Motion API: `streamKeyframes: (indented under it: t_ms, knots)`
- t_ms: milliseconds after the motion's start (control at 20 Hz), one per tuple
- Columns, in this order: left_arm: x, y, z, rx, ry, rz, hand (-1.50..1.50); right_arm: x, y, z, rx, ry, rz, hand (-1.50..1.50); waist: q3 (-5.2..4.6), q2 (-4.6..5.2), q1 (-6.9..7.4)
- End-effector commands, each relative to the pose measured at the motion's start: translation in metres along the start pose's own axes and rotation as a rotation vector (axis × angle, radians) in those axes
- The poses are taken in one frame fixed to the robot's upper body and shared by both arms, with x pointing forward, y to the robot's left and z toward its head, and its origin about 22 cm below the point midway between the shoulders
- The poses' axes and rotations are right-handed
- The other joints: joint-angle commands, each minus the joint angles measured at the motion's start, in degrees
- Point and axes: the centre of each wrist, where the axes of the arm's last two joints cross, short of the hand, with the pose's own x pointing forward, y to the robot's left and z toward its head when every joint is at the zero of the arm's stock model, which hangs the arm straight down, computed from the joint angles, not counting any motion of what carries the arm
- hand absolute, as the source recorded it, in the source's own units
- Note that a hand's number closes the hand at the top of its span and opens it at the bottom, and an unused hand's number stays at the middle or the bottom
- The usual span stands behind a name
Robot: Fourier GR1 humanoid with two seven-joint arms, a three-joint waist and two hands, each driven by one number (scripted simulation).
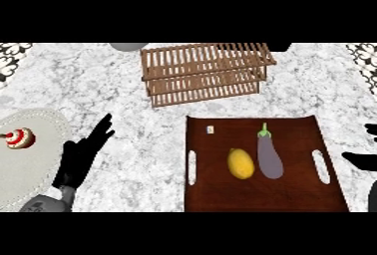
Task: Pick the eggplant from the tray and place it in the tiered shelf
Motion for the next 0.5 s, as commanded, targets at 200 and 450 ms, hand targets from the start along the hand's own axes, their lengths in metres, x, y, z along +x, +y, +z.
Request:
streamKeyframes:
  t_ms: [200,450]
  knots:
    - [-0.027,-0.011,0.0,0.01,0.002,-0.003,0.0,0.069,0.021,0.008,0.198,0.181,-0.157,-1.5,0.94,-0.97,-1.27]
    - [-0.031,-0.014,0.005,-0.013,-0.008,-0.01,0.0,0.147,0.009,0.018,0.335,0.104,-0.097,-1.5,0.92,-0.91,-0.41]
